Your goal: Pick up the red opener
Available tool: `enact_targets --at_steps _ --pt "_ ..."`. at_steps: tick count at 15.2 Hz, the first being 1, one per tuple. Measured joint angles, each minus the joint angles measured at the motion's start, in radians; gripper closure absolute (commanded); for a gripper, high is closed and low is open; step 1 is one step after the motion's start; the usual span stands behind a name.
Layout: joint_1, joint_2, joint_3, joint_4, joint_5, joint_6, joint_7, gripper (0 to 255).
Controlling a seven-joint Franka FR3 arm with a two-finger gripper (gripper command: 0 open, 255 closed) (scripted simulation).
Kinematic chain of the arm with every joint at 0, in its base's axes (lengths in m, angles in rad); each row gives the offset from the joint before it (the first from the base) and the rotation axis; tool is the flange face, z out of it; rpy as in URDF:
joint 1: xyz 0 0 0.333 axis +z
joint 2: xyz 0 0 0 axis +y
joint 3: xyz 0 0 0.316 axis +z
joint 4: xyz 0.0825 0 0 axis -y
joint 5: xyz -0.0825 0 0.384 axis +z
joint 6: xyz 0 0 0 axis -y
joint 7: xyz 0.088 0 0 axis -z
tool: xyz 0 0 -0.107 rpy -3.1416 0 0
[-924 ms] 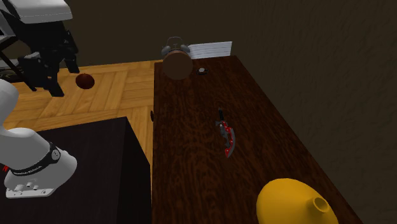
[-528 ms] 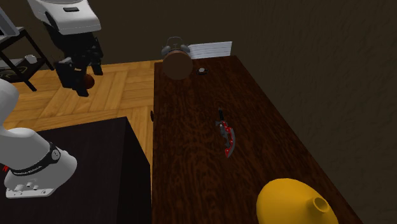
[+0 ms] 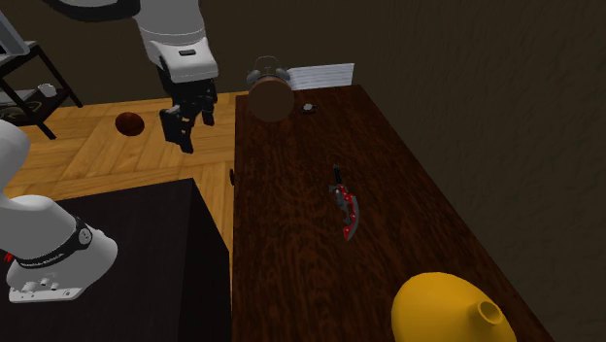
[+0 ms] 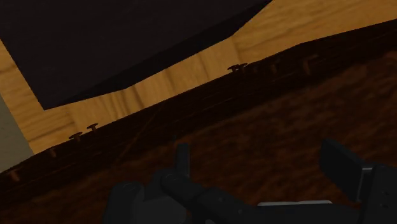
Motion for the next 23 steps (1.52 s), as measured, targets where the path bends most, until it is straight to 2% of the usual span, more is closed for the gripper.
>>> enact_targets --at_steps 6,12,16,23 --pt "-0.020 0.215 0.052 0.092 0.000 0.156 0.183 0" --pt "-0.039 0.436 0.069 0.225 -0.039 0.274 0.360 0" --pt "-0.042 0.585 0.061 0.335 -0.075 0.330 0.472 0" --pt "-0.031 0.841 0.017 0.589 -0.125 0.361 0.650 0"
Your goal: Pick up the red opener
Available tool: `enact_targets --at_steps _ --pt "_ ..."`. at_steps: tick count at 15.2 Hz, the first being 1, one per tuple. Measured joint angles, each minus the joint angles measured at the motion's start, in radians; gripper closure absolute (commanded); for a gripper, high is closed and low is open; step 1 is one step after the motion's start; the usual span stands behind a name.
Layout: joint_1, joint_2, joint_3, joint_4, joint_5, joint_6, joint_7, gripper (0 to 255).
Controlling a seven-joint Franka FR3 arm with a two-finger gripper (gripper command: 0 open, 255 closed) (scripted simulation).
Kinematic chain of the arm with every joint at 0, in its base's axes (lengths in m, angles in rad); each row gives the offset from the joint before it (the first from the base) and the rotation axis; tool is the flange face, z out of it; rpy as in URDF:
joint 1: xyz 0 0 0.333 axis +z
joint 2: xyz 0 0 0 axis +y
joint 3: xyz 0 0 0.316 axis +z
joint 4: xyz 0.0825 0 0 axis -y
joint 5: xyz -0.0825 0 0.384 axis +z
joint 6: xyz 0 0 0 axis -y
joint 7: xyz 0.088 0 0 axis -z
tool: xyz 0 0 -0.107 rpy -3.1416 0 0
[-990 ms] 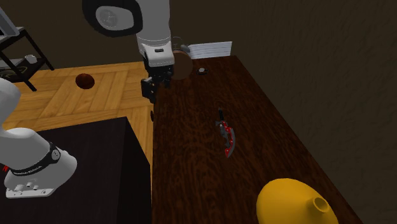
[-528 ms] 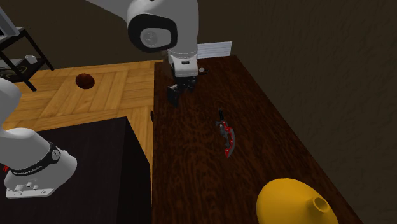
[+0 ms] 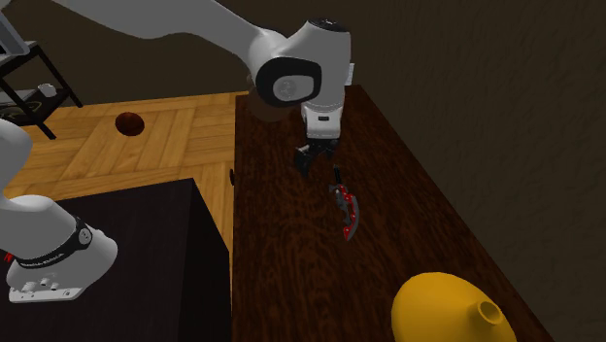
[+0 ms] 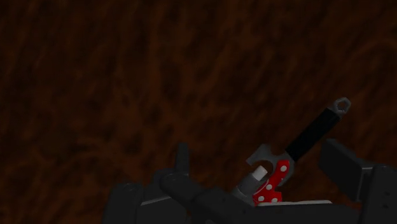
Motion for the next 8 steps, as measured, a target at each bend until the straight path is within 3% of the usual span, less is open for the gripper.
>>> enact_targets --at_steps 5,8 --pt "0.007 0.177 -0.041 0.206 -0.013 -0.010 0.102 0" --pt "0.007 0.221 -0.050 0.232 -0.015 0.011 0.118 0"
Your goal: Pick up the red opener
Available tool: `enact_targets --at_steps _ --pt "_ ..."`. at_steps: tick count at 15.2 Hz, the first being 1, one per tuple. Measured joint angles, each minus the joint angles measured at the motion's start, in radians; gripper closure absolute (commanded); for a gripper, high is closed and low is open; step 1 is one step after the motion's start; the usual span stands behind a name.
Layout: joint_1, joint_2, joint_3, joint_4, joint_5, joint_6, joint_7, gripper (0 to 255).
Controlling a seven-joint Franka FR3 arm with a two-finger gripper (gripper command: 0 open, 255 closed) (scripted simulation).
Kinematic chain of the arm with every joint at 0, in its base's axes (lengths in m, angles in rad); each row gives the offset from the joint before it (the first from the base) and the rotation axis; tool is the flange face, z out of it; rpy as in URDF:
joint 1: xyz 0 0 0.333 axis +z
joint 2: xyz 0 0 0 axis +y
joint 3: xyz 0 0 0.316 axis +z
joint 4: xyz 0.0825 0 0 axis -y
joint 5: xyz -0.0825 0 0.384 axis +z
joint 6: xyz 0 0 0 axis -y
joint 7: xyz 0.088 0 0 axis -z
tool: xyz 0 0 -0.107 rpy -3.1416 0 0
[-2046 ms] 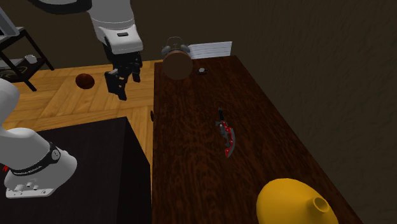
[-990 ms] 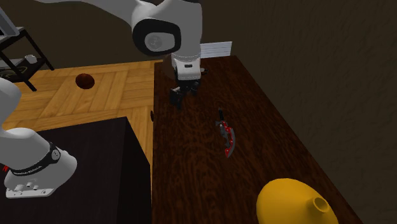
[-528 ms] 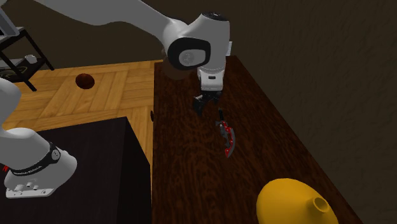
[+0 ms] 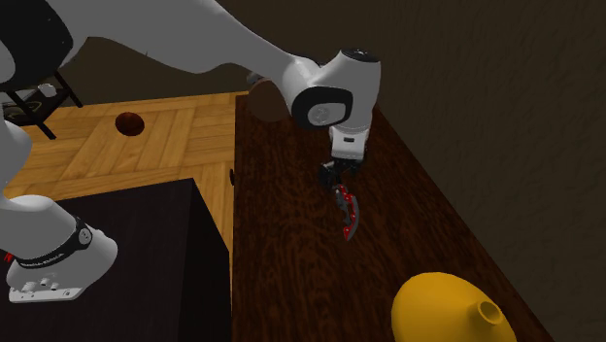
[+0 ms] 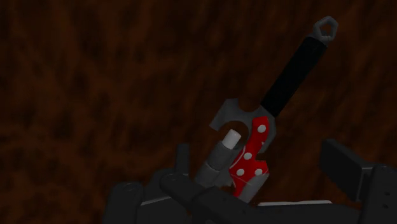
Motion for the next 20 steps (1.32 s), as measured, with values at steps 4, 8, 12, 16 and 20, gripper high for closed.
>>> enact_targets --at_steps 4,8,12,16,20 --pt "0.000 0.036 -0.002 -0.003 -0.001 0.039 0.002 0" --pt "-0.001 0.045 -0.003 -0.006 -0.002 0.053 0.002 255" --pt "-0.001 0.045 -0.003 -0.006 -0.002 0.054 0.001 255" --pt "-0.001 0.045 -0.003 -0.007 -0.002 0.054 0.001 255" --pt "0.000 0.021 -0.002 -0.008 -0.001 0.030 0.003 255"
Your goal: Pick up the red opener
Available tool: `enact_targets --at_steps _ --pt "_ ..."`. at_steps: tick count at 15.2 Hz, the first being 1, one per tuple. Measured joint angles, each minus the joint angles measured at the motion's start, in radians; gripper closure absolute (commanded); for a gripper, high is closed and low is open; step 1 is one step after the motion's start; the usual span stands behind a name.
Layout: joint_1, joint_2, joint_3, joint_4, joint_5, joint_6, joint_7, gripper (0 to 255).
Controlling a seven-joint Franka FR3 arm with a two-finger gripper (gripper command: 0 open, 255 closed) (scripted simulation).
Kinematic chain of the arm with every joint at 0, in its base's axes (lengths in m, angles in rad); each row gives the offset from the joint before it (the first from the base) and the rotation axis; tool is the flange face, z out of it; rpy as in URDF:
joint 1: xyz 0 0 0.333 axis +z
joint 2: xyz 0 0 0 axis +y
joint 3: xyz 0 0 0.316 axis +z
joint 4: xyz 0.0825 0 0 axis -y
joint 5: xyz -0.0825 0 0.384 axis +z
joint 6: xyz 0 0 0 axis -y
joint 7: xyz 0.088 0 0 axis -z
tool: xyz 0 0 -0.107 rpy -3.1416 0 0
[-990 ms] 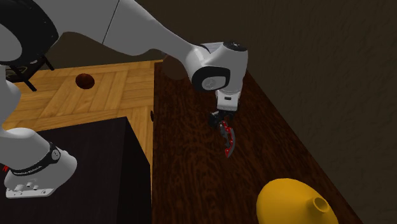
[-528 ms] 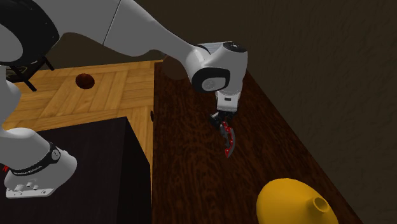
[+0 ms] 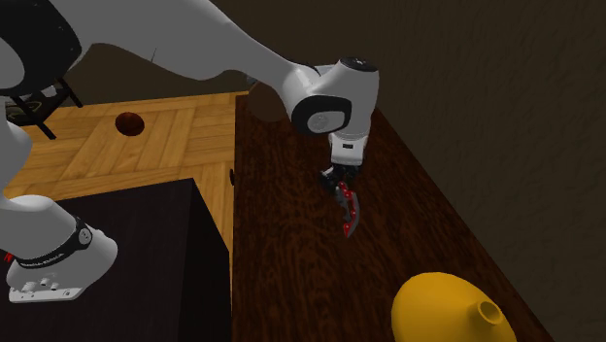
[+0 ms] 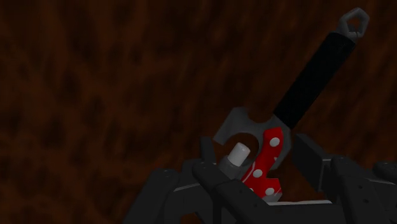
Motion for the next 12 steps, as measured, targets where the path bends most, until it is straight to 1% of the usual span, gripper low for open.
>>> enact_targets --at_steps 12 --pt "-0.003 -0.079 0.002 0.041 0.005 -0.119 -0.005 255"
